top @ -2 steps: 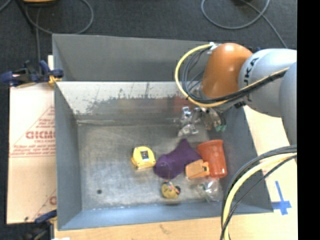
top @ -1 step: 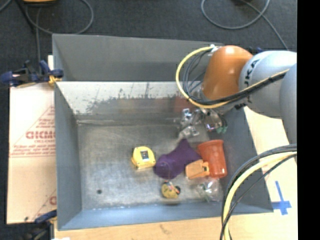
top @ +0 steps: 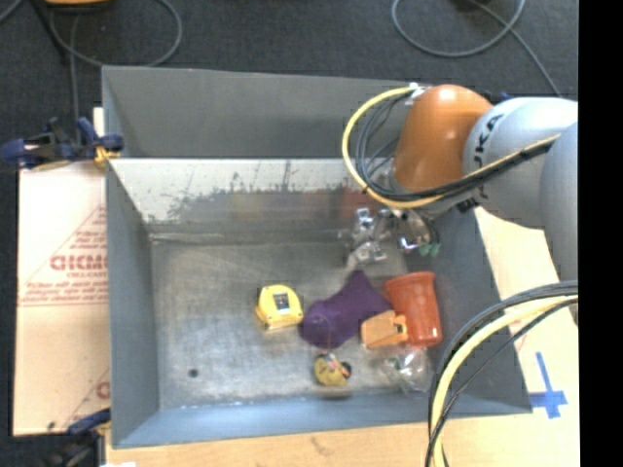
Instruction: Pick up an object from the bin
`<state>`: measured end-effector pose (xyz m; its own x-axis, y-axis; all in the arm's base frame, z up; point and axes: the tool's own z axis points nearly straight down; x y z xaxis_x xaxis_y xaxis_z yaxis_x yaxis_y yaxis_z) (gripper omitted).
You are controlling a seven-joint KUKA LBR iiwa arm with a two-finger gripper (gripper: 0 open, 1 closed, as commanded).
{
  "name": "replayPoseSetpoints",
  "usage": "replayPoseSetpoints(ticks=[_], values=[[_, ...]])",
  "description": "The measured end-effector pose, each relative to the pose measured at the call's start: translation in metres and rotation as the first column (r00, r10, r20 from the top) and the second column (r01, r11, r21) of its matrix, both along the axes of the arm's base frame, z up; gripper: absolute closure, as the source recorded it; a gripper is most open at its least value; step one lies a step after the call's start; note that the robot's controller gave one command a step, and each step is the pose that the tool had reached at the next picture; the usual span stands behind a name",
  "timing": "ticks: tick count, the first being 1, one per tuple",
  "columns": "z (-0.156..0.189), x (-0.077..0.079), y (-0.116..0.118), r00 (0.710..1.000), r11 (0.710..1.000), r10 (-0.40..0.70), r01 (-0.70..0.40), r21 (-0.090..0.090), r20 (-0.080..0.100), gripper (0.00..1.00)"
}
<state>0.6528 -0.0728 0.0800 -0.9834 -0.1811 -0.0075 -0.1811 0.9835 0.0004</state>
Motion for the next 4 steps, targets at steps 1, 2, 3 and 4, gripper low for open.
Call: replayPoseSetpoints(ticks=[1,2,3,4], values=[[0.045,-0.008,-0.001,1.0,1.0,0.01,-0.01,-0.002,-0.008,1.0],[0.06,0.001,0.002,1.0,1.0,0.012,-0.012,-0.005,0.013,1.0],[0.03,-0.006,0.003,1.0,1.0,0.002,-0.002,-0.001,-0.001,0.0],[0.039,-0.007,0.003,1.0,1.0,-0.002,0.002,-0.001,0.0,0.0]])
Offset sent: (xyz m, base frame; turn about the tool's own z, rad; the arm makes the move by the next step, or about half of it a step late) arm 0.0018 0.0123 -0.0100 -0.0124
